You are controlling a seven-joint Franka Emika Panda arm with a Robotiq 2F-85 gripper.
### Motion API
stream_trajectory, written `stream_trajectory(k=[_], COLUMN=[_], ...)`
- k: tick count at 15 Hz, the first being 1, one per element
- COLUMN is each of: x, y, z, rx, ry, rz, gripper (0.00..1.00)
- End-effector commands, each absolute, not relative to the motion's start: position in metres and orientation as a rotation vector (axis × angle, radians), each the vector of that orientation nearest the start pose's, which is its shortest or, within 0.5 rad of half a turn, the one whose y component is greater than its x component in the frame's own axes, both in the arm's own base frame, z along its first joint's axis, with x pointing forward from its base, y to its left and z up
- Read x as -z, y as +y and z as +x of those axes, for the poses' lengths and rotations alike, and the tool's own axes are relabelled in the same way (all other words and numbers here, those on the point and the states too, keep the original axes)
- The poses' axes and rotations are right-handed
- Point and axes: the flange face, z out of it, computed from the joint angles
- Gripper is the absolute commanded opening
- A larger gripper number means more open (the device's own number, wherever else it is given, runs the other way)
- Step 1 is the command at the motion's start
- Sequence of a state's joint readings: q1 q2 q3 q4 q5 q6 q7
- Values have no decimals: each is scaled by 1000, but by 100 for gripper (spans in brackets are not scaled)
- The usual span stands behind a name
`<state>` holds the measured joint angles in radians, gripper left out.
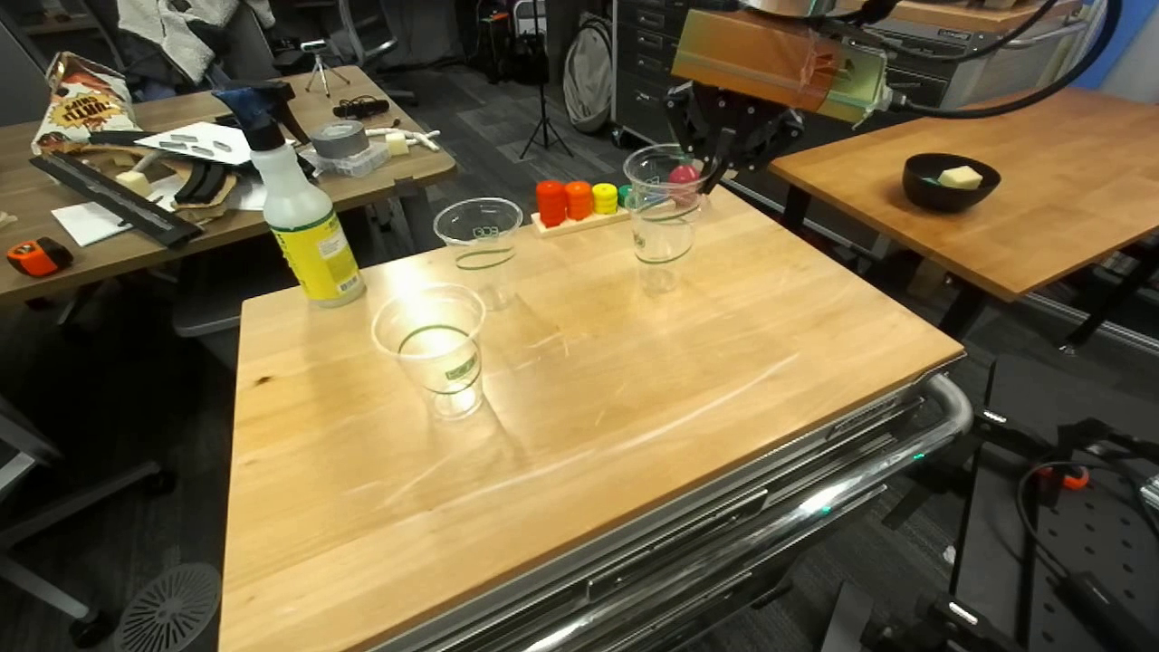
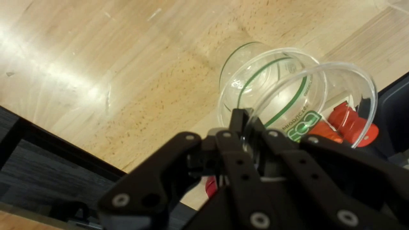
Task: Stack the clear cups together
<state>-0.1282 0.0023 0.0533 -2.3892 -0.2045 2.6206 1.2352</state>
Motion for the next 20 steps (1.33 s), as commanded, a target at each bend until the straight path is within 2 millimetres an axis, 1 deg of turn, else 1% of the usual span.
stream_trajectory(k=[1,2,5,7,10,13,17,20], x=[-333,-332,-333,-336,-340,-337,-322,-309], y=[-30,-30,-27,-25,-23,-23,-28,-30], z=[523,523,520,517,514,514,521,522], rx=[403,401,403,409,413,398,342,288], ry=[1669,1669,1659,1651,1646,1657,1681,1697], rz=[-2592,-2597,-2610,-2613,-2617,-2632,-2651,-2654], gripper=[32,37,62,75,99,100,100,100])
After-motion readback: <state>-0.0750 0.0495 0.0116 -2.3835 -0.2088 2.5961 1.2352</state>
